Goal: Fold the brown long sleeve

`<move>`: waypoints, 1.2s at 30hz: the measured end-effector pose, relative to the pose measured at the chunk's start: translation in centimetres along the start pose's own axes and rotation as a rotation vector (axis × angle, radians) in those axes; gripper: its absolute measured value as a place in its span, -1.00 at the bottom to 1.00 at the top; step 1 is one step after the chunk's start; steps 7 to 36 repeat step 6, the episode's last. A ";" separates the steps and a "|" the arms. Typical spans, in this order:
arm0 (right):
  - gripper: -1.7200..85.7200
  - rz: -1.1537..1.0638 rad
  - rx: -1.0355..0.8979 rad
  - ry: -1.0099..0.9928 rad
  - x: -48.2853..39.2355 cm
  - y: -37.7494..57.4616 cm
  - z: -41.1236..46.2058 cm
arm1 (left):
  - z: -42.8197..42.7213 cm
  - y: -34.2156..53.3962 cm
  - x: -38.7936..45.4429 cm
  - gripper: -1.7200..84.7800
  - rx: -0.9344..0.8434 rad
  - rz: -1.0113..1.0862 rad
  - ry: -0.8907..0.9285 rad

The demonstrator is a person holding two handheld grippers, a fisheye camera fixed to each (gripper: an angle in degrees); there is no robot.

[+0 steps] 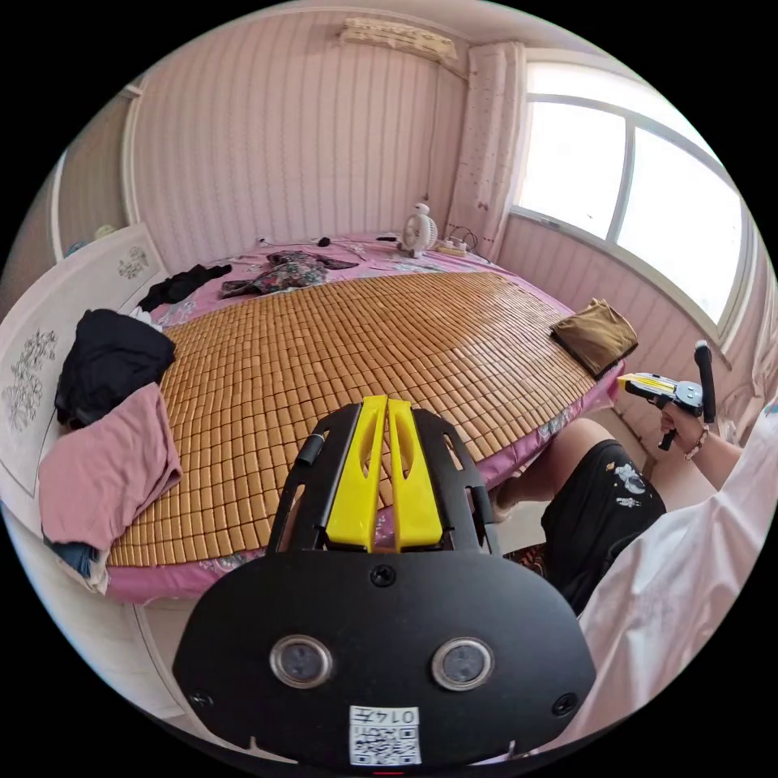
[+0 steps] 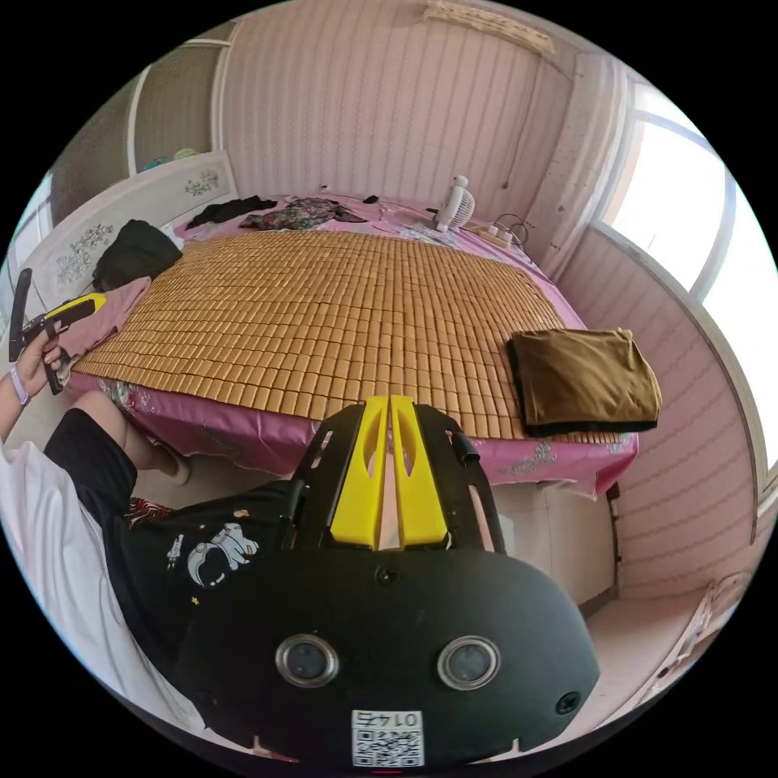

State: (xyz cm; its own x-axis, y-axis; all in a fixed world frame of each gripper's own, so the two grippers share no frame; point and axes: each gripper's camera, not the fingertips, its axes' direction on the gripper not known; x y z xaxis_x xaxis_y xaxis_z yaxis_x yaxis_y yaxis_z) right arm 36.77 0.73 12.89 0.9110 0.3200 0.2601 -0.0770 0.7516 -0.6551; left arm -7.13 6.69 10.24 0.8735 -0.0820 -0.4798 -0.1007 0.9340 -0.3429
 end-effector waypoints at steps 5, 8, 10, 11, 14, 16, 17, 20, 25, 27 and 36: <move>-0.91 -0.246 0.037 -0.205 -9.9 -9.3 3.8 | -8.7 7.6 -12.2 -0.93 0.081 -0.366 -0.215; -0.90 -0.276 0.026 -0.234 -12.6 -11.4 5.2 | -9.4 8.5 -13.5 -0.92 0.082 -0.403 -0.237; -0.90 -0.276 0.026 -0.234 -12.6 -11.4 5.2 | -9.4 8.5 -13.5 -0.92 0.082 -0.403 -0.237; -0.90 -0.276 0.026 -0.234 -12.6 -11.4 5.2 | -9.4 8.5 -13.5 -0.92 0.082 -0.403 -0.237; -0.90 -0.276 0.026 -0.234 -12.6 -11.4 5.2 | -9.4 8.5 -13.5 -0.92 0.082 -0.403 -0.237; -0.90 -0.276 0.026 -0.234 -12.6 -11.4 5.2 | -9.4 8.5 -13.5 -0.92 0.082 -0.403 -0.237; -0.90 -0.276 0.026 -0.234 -12.6 -11.4 5.2 | -9.4 8.5 -13.5 -0.92 0.082 -0.403 -0.237; -0.90 -0.276 0.026 -0.234 -12.6 -11.4 5.2 | -9.4 8.5 -13.5 -0.92 0.082 -0.403 -0.237; -0.90 -0.276 0.026 -0.234 -12.6 -11.4 5.2 | -9.4 8.5 -13.5 -0.92 0.082 -0.403 -0.237; -0.90 -0.276 0.026 -0.234 -12.6 -11.4 5.2 | -9.4 8.5 -13.5 -0.92 0.082 -0.403 -0.237; -0.90 -0.276 0.026 -0.234 -12.6 -11.4 5.2 | -9.4 8.5 -13.5 -0.92 0.082 -0.403 -0.237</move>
